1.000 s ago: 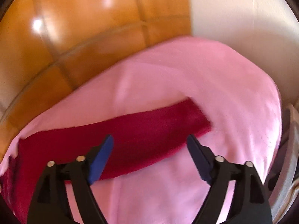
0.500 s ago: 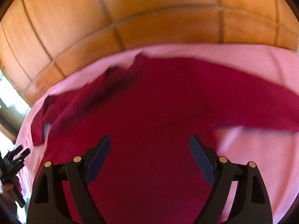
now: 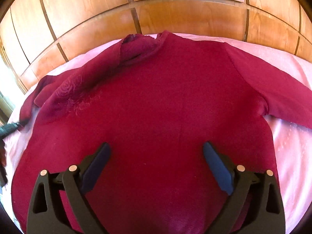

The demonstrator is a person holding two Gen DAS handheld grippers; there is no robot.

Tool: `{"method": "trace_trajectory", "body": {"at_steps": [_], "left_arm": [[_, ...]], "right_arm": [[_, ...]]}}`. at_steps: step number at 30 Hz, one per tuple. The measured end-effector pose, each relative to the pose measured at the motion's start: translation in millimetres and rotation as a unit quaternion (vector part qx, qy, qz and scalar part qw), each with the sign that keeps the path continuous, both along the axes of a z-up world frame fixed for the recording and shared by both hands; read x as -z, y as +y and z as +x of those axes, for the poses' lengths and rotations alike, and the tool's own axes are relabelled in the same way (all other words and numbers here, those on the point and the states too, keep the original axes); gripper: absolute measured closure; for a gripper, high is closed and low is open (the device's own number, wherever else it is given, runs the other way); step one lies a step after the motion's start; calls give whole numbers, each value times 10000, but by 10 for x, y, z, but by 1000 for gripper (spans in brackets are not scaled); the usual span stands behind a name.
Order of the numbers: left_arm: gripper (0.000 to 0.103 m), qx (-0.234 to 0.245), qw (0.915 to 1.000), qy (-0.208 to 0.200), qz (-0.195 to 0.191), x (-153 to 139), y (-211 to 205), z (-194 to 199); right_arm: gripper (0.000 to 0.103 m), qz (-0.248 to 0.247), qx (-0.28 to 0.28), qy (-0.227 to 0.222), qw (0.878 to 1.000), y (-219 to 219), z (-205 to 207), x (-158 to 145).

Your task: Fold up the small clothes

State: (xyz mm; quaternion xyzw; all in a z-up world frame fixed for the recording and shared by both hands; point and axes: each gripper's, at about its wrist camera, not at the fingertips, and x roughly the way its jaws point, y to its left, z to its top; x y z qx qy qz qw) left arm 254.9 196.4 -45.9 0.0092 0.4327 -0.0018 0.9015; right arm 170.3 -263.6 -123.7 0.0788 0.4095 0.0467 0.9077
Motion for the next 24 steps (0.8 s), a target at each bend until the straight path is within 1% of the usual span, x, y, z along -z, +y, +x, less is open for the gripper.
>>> {"method": "trace_trajectory", "body": {"at_steps": [2,3,5,6,8,10,11,12,14,15,16,17,18,19,21,23,24], "left_arm": [[95,-357,9975,-270,-552,-284,331,-61],[95,-591,9932,-463,-895,-486,585,-109],[95,-866,9869,-646,-1195,-703,888,-171],[95,-1080,9822,-750,-1341,-835,1097,-192],[95,-1398,9744,-871,-1528,-988,1384,-212],[95,-1794,9675,-996,-1481,-1109,1687,-208],[96,-2050,9630,-991,-1442,-1139,1856,-180],[96,-2205,9604,-971,-1397,-1141,1940,-170],[96,-2514,9565,-899,-1175,-1100,2081,-104],[96,-2699,9525,-756,-1194,-1018,2200,-65],[96,-2816,9510,-631,-1114,-935,2263,-11],[96,-2902,9510,-543,-923,-868,2270,47],[96,-2994,9501,-370,-791,-741,2314,122],[96,-3033,9494,-210,-789,-634,2344,160],[96,-3134,9475,110,-630,-391,2343,261],[94,-3265,9411,403,-786,-158,2379,288],[89,-3381,9369,506,-732,-82,2408,270]], "right_arm": [[5,-11,-5,5,10000,28,17,14],[5,-13,-8,6,10000,26,14,12],[5,-21,0,7,10000,16,20,-2],[5,-32,2,8,10000,21,24,-2],[5,-53,5,11,10000,3,18,-1],[5,-77,7,15,10000,9,28,0],[5,-84,9,17,10000,13,35,0],[5,-98,8,20,10000,16,36,0],[5,-123,7,27,9999,16,25,3],[5,-135,10,29,9999,18,27,2],[5,-149,11,31,9999,19,27,3],[5,-165,12,36,9999,21,30,5],[5,-178,13,41,9998,21,32,4],[5,-192,14,43,9998,22,33,6],[4,-207,12,48,9998,20,37,14],[4,-215,11,44,9998,12,34,21],[4,-210,13,41,9998,11,32,22]]}}
